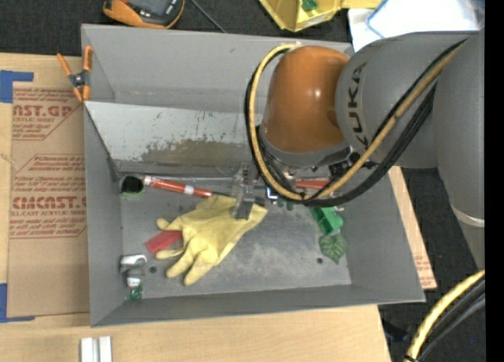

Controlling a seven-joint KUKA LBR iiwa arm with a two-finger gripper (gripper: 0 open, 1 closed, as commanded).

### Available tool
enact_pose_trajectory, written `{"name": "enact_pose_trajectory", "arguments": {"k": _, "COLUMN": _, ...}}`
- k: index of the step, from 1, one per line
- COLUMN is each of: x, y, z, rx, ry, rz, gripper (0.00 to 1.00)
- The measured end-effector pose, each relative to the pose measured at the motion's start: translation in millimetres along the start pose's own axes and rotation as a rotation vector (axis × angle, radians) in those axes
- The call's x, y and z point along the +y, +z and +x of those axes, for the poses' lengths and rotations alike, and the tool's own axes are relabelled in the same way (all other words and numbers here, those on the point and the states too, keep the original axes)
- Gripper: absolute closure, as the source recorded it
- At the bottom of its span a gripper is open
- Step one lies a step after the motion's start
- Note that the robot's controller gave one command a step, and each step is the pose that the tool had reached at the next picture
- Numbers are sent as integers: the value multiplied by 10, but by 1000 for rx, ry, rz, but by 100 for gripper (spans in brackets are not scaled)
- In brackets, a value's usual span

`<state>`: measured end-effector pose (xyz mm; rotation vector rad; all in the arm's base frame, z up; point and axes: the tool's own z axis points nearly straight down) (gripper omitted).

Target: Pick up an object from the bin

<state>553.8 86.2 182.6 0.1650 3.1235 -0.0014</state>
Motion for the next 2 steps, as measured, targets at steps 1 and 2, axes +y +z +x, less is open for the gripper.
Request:
{"name": "enact_pose_trajectory", "arguments": {"k": 1, "x": 315, "y": 66, "z": 510, "rx": 17, "ry": 22, "rz": -4, "gripper": 100}}
{"name": "enact_pose_trajectory", "arguments": {"k": 2, "x": 51, "y": -747, "z": 168, "rx": 2, "ry": 20, "rz": -1, "gripper": 100}}
